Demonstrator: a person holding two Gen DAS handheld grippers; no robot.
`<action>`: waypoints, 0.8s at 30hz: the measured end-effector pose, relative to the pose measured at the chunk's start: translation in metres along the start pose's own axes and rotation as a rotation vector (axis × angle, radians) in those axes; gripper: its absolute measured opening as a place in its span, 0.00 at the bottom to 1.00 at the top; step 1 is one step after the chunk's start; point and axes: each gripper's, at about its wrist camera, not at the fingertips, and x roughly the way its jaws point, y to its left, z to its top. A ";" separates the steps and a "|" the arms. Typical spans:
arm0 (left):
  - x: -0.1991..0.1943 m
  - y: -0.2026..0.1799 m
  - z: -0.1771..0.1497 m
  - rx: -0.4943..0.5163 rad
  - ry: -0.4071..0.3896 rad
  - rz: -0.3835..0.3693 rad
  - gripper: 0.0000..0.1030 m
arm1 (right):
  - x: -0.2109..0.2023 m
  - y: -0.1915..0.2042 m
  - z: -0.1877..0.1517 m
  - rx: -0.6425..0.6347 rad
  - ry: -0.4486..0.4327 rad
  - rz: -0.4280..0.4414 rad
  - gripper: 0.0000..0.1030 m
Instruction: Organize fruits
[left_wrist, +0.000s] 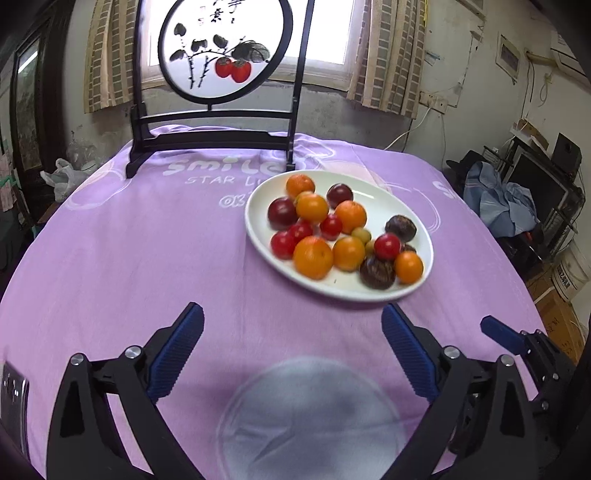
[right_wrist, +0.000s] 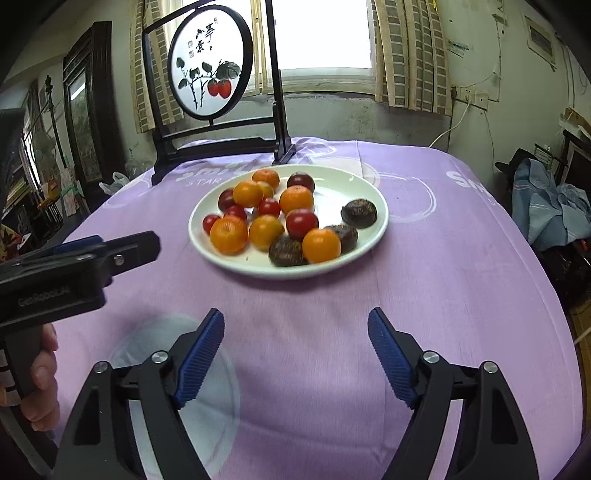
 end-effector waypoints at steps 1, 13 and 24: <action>-0.004 0.002 -0.008 -0.005 0.003 0.003 0.93 | -0.001 -0.001 -0.004 0.004 0.009 -0.001 0.81; 0.002 0.015 -0.052 0.016 0.058 0.009 0.93 | -0.003 -0.005 -0.035 -0.010 0.041 -0.065 0.93; 0.014 0.009 -0.060 0.057 0.101 0.061 0.93 | 0.005 -0.012 -0.041 0.005 0.104 -0.073 0.94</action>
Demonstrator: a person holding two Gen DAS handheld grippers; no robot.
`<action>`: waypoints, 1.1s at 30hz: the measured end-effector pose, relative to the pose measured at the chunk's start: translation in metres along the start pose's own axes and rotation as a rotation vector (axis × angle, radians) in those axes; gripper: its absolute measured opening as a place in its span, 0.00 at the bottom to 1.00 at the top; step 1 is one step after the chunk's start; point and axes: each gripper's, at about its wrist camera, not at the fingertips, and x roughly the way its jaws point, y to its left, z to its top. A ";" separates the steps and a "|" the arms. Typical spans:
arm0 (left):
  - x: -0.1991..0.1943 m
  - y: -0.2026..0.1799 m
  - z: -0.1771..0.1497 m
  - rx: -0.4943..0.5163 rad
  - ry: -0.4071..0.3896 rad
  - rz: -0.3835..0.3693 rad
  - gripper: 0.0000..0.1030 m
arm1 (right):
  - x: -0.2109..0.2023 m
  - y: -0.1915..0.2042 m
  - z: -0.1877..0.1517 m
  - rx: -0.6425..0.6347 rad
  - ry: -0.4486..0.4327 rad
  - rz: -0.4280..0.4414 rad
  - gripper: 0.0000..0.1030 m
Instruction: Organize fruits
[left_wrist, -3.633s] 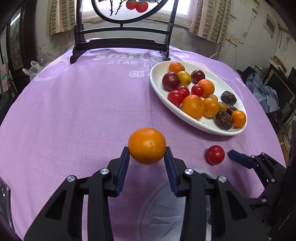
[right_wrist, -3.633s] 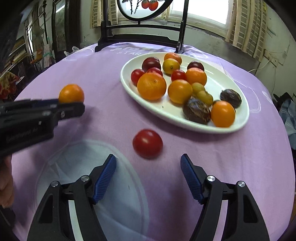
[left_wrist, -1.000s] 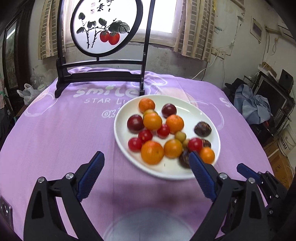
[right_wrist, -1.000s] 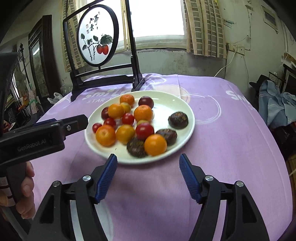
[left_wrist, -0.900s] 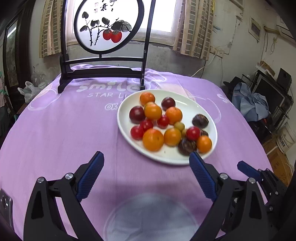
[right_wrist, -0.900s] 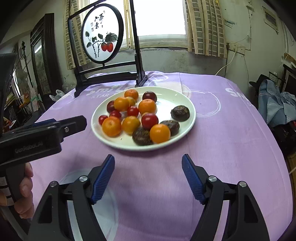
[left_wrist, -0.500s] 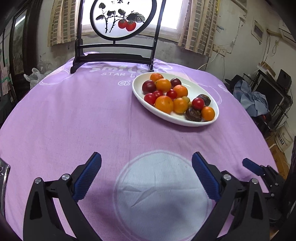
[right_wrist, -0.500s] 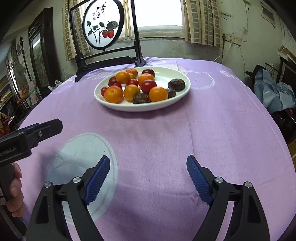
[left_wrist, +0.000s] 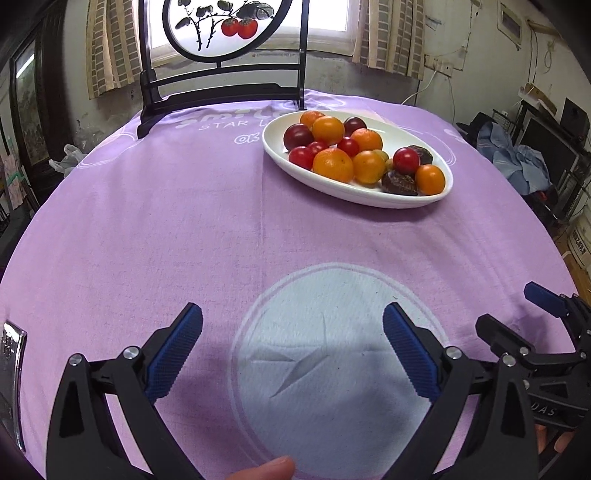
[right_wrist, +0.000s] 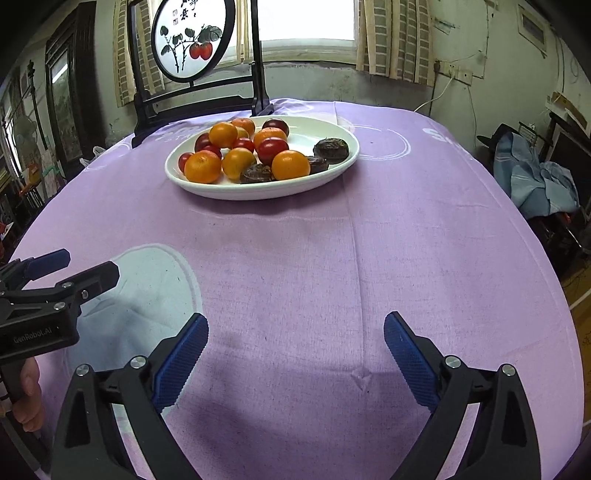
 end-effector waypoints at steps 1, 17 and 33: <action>0.000 0.000 0.000 -0.002 -0.001 0.002 0.93 | 0.000 0.000 -0.001 -0.001 0.002 0.000 0.94; -0.001 -0.003 -0.001 0.014 -0.003 -0.001 0.93 | 0.000 0.004 -0.003 -0.015 0.005 -0.006 0.94; 0.001 -0.003 -0.002 0.014 0.011 0.001 0.93 | 0.004 0.006 -0.004 -0.018 0.024 -0.010 0.94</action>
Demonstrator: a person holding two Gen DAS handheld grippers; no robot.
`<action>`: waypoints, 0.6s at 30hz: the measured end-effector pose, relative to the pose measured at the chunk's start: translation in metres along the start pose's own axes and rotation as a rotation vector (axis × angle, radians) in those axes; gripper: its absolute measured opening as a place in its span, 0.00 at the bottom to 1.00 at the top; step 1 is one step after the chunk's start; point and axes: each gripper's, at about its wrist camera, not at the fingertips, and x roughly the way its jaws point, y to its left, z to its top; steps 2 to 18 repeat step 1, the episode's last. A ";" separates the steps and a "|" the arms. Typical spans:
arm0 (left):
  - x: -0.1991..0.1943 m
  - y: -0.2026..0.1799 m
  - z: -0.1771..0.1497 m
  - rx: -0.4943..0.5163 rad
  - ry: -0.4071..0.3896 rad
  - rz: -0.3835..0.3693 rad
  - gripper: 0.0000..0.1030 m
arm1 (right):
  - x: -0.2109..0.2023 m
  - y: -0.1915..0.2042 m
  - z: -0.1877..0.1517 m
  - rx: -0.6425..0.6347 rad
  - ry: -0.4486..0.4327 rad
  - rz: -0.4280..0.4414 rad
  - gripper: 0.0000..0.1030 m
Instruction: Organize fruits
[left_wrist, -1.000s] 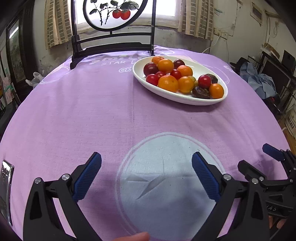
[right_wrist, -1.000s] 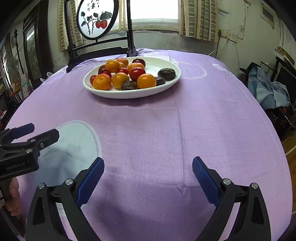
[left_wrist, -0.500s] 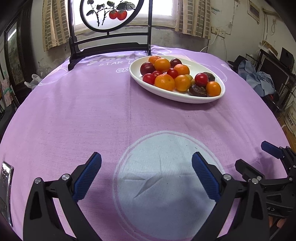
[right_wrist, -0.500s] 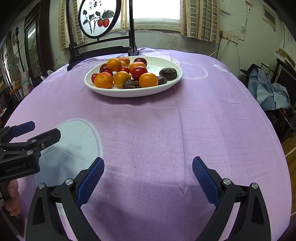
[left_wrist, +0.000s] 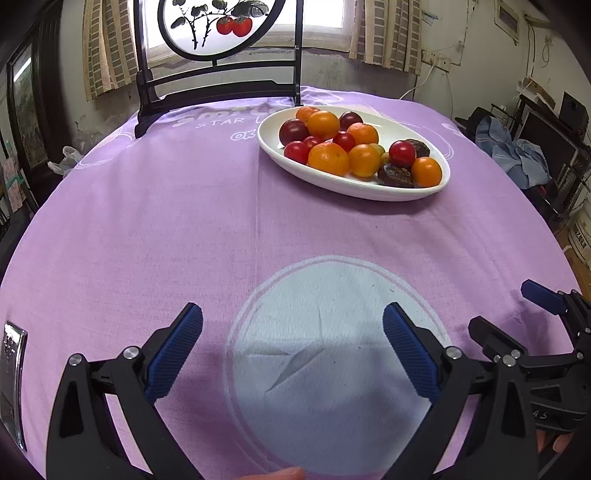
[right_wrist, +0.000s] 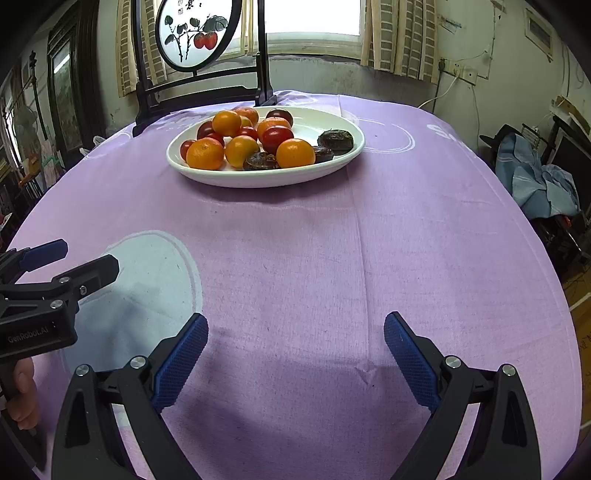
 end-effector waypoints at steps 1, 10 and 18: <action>0.000 0.000 0.000 -0.001 0.000 0.000 0.93 | 0.000 0.000 0.000 0.000 0.001 -0.001 0.94; 0.000 0.000 0.000 -0.001 0.000 0.000 0.93 | 0.000 0.000 0.000 0.000 0.001 -0.001 0.94; 0.000 0.000 0.000 -0.001 0.000 0.000 0.93 | 0.000 0.000 0.000 0.000 0.001 -0.001 0.94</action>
